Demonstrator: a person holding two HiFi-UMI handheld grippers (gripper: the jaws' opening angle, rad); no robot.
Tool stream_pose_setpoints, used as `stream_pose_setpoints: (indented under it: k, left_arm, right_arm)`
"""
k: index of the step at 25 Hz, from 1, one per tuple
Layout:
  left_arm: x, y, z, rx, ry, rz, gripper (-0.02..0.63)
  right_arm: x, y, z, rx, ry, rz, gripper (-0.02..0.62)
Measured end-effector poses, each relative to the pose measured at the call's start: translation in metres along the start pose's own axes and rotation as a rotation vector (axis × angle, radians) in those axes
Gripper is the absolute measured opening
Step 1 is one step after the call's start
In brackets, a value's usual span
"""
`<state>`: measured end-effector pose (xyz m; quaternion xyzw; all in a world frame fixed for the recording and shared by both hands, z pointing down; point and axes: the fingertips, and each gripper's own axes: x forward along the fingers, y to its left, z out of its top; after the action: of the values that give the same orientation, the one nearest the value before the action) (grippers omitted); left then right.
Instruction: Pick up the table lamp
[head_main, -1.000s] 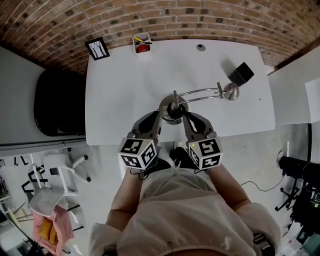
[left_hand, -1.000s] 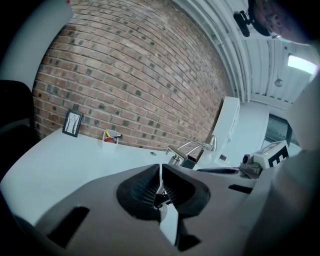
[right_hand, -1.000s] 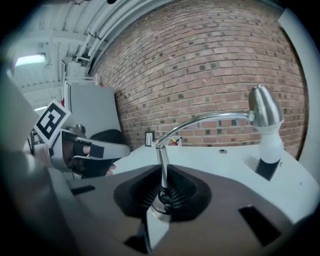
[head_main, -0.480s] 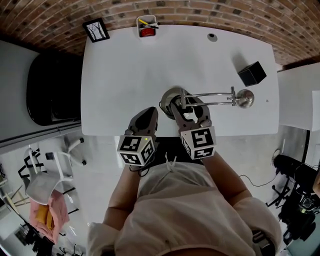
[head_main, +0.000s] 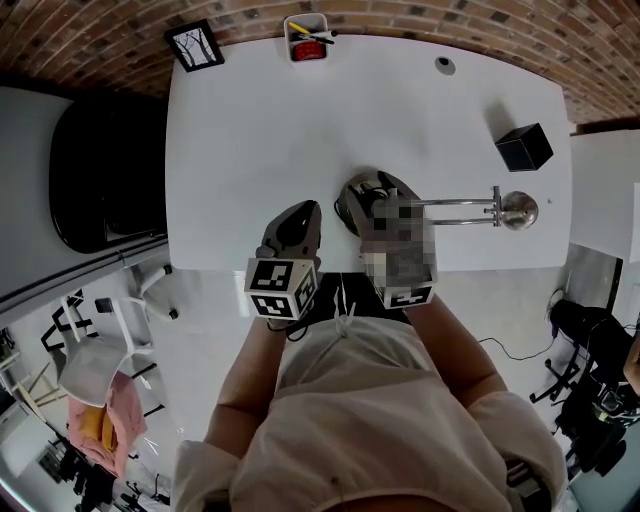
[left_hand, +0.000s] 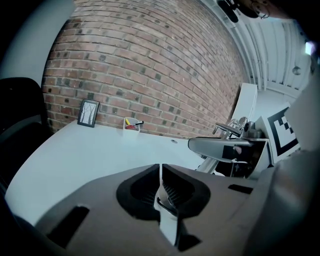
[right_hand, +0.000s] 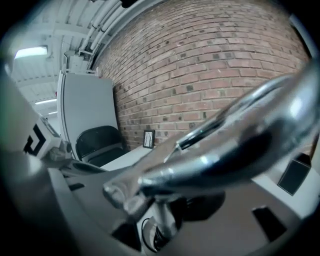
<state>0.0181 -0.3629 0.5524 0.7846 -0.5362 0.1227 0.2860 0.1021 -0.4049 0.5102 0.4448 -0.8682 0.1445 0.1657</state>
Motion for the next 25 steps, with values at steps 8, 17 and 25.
stream_pose_setpoints:
  k: [8,17,25]
  left_arm:
    - [0.019,-0.004,-0.01,0.01,0.045,-0.04,0.029]
    - [0.032,-0.007,-0.038,0.026,0.132,-0.065,0.029]
    - [0.051,-0.031,-0.08,-0.12,0.283,-0.231,0.207]
  right_arm:
    - [0.003,-0.013,0.002,-0.041,0.049,-0.12,0.06]
    - [0.0,-0.021,0.001,-0.008,0.059,-0.09,0.054]
    - [-0.011,-0.05,0.007,0.116,0.037,-0.039,0.051]
